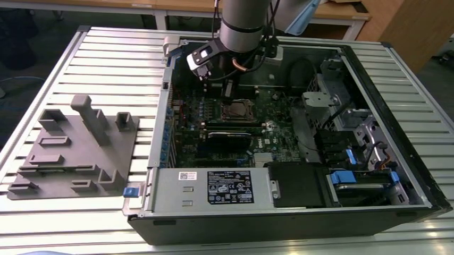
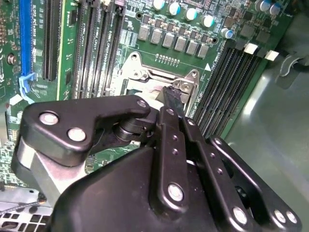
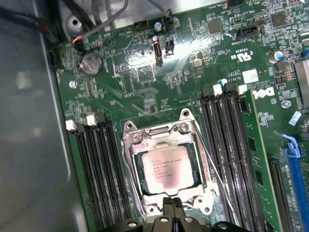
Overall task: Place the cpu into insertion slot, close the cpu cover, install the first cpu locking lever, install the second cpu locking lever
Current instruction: 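Install the first cpu locking lever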
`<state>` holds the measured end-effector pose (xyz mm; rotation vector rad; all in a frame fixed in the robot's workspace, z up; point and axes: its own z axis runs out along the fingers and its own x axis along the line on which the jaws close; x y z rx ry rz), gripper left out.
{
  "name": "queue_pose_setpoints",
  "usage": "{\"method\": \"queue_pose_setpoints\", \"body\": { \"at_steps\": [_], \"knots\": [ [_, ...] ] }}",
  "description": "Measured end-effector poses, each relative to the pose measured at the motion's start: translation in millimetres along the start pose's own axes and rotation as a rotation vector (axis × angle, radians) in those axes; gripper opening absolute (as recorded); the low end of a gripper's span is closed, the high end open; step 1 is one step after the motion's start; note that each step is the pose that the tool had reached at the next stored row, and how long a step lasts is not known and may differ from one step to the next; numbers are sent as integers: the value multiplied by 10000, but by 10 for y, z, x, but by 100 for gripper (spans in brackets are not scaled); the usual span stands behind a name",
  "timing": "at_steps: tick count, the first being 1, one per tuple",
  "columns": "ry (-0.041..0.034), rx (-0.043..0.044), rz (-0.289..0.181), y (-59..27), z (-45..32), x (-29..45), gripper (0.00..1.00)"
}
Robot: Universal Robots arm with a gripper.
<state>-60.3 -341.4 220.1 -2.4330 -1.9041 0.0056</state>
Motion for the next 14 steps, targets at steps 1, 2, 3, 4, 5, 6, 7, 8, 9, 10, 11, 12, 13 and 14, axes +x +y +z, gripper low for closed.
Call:
{"method": "queue_pose_setpoints", "body": {
  "at_steps": [1, 2, 3, 4, 5, 6, 7, 8, 9, 10, 11, 12, 13, 14],
  "knots": [
    [1, -1, -5, 0, 0, 0, 11],
    [-4, 2, -102, 0, 0, 0, 11],
    [-11, 7, -260, 0, 0, 0, 11],
    [-19, 12, -430, -1, 0, 0, 11],
    [-27, 18, -620, -1, 0, 0, 11],
    [-34, 23, -794, -1, 0, 0, 11],
    [-42, 28, -974, 0, 0, 0, 11],
    [-49, 33, -1150, 0, 0, 0, 11],
    [-57, 38, -1327, 0, 0, 0, 11],
    [-65, 43, -1502, 0, 0, 0, 11],
    [-72, 49, -1677, -1, 0, 0, 11],
    [-80, 54, -1853, 0, 0, 0, 11],
    [-88, 59, -2032, 0, 0, 0, 11],
    [-94, 63, -2165, 0, 0, 0, 11]
  ]
}}
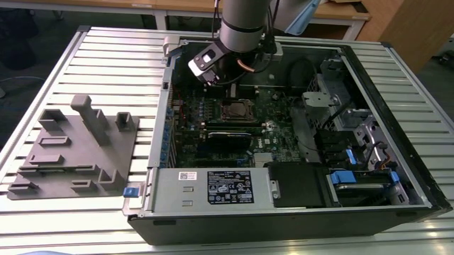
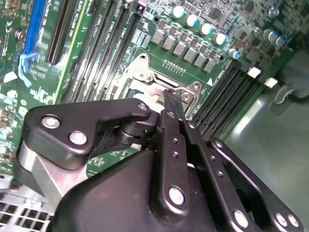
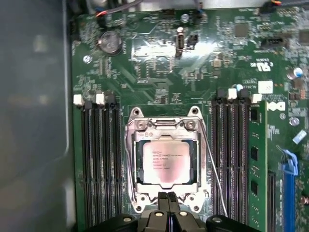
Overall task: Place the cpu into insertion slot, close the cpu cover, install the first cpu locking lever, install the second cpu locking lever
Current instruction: 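Install the first cpu locking lever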
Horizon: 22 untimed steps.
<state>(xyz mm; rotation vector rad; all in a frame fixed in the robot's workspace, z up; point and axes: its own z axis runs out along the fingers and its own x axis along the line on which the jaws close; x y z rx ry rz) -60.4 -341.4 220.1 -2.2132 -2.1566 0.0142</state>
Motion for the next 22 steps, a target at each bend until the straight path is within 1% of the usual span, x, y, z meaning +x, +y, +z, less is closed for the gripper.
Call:
{"method": "queue_pose_setpoints", "body": {
  "at_steps": [11, 22],
  "knots": [
    [-47, 43, -1475, 2, 0, 0, 11],
    [-24, 81, -2902, 5, 0, 1, 11]
  ]
}}
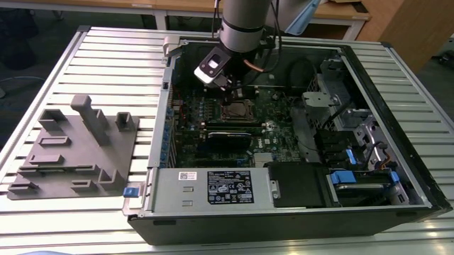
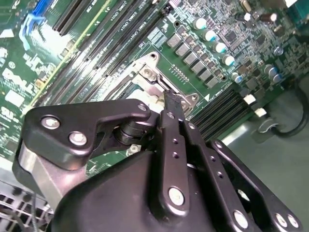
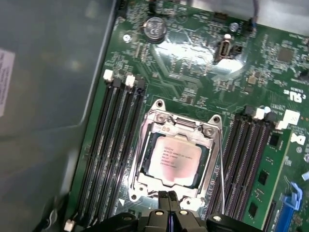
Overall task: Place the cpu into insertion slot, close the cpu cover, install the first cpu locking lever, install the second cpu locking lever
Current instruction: 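Install the first cpu locking lever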
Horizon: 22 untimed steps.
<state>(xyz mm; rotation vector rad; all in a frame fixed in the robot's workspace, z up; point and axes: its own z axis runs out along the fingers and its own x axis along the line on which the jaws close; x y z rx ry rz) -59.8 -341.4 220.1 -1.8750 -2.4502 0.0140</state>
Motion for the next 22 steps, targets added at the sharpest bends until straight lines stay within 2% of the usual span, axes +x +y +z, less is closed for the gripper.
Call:
{"method": "queue_pose_setpoints", "body": {
  "at_steps": [8, 22],
  "knots": [
    [51, 14, -987, 1, 0, -1, 11],
    [216, 11, -2630, 5, 0, -1, 11]
  ]
}}
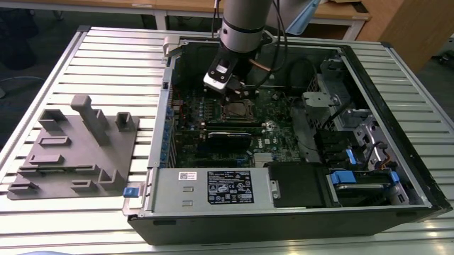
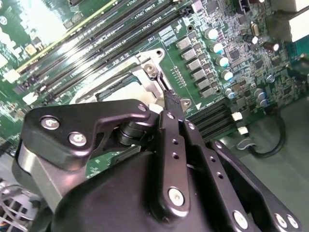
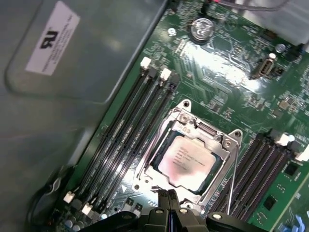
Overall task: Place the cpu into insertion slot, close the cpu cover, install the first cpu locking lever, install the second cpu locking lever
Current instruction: 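Install the first cpu locking lever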
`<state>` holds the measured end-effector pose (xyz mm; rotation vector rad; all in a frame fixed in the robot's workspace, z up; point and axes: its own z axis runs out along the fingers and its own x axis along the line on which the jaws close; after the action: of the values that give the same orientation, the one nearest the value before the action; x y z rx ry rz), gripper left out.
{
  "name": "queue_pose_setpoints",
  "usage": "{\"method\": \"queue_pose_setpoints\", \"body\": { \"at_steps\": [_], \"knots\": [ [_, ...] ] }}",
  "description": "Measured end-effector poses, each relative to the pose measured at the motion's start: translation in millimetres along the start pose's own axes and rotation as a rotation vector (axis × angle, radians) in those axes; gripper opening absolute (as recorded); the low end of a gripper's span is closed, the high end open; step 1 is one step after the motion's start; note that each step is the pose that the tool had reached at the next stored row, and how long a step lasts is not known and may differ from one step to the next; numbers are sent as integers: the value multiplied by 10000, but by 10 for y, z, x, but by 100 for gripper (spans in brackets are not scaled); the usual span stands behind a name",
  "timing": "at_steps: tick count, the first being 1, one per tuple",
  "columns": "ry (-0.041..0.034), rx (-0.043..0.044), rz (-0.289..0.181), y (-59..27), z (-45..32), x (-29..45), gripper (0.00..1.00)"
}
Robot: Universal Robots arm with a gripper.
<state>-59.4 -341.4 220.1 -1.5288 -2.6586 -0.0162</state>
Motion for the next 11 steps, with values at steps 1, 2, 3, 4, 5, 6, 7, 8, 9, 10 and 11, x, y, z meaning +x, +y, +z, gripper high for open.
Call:
{"method": "queue_pose_setpoints", "body": {
  "at_steps": [1, 2, 3, 4, 5, 6, 7, 8, 9, 10, 11],
  "knots": [
    [7, 3, -125, 0, 0, 0, 11],
    [13, 5, -254, 0, 0, 0, 11],
    [19, 8, -382, 0, 0, 0, 11],
    [23, 14, -522, 0, 0, 0, 11],
    [27, 19, -656, 0, 0, 0, 11],
    [32, 24, -787, 0, 0, 0, 11],
    [36, 29, -922, 0, 0, 0, 11],
    [40, 33, -1054, 0, 0, 0, 11],
    [46, 38, -1187, 0, 0, 0, 11],
    [52, 41, -1331, 0, 0, 0, 11],
    [57, 46, -1464, 0, 0, 0, 11]
  ]
}}
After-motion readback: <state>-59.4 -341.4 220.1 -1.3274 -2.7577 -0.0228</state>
